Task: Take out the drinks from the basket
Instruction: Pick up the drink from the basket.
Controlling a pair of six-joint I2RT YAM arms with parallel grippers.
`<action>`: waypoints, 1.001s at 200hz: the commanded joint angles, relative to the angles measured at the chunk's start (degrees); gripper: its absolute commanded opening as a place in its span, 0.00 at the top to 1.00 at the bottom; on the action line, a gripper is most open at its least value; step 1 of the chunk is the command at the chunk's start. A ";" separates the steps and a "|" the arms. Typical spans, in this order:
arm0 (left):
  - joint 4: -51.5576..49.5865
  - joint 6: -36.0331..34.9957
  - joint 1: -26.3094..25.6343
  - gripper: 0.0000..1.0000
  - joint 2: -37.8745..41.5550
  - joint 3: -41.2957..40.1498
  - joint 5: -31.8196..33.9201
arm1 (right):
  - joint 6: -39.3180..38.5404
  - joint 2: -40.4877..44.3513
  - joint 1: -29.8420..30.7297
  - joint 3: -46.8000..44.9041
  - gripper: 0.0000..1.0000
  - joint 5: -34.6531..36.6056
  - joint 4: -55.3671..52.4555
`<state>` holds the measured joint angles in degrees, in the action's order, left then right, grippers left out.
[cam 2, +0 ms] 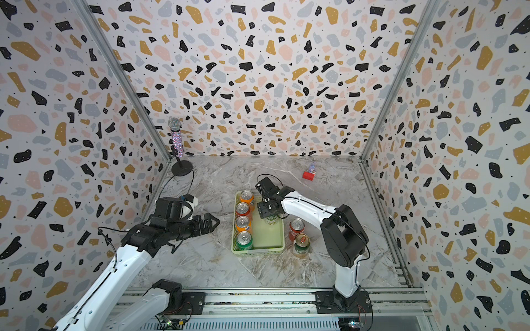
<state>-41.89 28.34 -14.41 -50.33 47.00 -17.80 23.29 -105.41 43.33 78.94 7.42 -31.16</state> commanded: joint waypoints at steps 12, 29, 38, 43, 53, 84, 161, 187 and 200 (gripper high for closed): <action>1.65 0.49 0.27 0.00 0.39 -0.73 -0.83 | -0.42 3.53 0.69 -2.44 0.23 1.55 -0.57; 1.69 0.58 0.26 0.00 0.36 -0.69 -0.82 | -0.43 4.10 0.73 -3.55 0.24 1.46 0.42; 1.68 0.54 0.26 0.00 0.26 -0.69 -0.82 | -0.44 4.18 0.79 -3.87 0.24 1.43 0.73; 1.78 0.58 0.28 0.00 0.23 -0.72 -0.90 | -0.32 4.11 0.79 -3.97 0.24 1.44 0.75; 1.76 0.58 0.26 0.00 0.23 -0.78 -0.92 | -0.24 3.75 0.70 -3.75 0.24 1.50 0.78; 1.80 0.75 0.29 0.00 0.21 -0.78 -0.89 | -0.17 2.54 0.75 -2.51 0.24 1.38 0.74; 1.90 0.78 0.27 0.00 0.34 -0.95 -1.01 | 0.00 1.11 1.23 -1.47 0.44 1.63 0.92; 1.89 0.84 0.26 0.00 0.37 -0.97 -0.99 | 0.00 2.50 1.82 -1.57 0.56 1.81 0.23; 1.95 0.84 0.26 0.00 0.43 -0.96 -0.98 | -0.12 3.53 1.93 -1.58 0.60 1.88 -0.28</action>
<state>-41.85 29.19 -14.41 -50.33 46.74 -18.13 23.00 -104.18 44.80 76.05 8.54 -29.12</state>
